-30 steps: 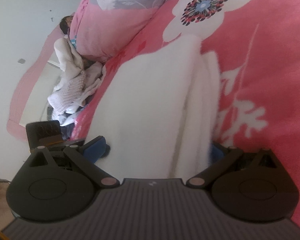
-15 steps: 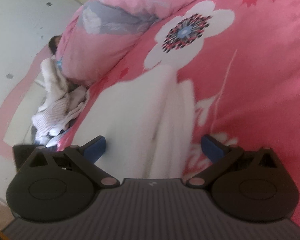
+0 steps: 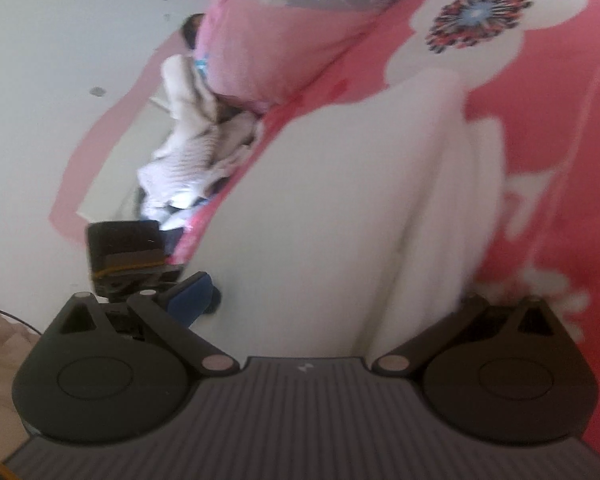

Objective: Fold towel

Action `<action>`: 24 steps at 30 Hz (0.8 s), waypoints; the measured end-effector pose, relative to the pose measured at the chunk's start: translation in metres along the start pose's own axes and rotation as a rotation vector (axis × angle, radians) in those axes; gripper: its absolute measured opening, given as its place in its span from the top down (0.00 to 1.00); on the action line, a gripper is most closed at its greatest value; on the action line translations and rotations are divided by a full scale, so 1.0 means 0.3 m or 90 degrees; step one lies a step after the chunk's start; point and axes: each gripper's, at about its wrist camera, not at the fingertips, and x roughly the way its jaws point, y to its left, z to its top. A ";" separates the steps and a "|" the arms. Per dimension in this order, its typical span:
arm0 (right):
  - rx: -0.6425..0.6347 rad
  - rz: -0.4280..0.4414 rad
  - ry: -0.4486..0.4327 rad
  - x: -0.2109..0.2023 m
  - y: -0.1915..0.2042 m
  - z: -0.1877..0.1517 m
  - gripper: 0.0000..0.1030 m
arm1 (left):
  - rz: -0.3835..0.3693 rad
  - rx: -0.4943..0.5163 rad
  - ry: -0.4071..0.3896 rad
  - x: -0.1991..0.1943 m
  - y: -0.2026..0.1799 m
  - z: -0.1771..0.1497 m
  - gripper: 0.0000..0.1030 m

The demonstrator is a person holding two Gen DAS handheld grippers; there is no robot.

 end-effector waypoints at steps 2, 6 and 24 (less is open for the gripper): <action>0.006 0.022 -0.007 0.002 -0.007 0.008 0.00 | 0.005 -0.004 -0.002 -0.003 -0.007 0.002 0.00; 0.007 0.010 -0.014 -0.015 0.018 0.009 0.08 | 0.022 -0.013 0.001 -0.012 -0.033 0.014 0.02; 0.058 0.029 -0.083 -0.189 0.048 -0.024 0.45 | 0.013 -0.019 -0.016 -0.012 -0.265 0.096 0.02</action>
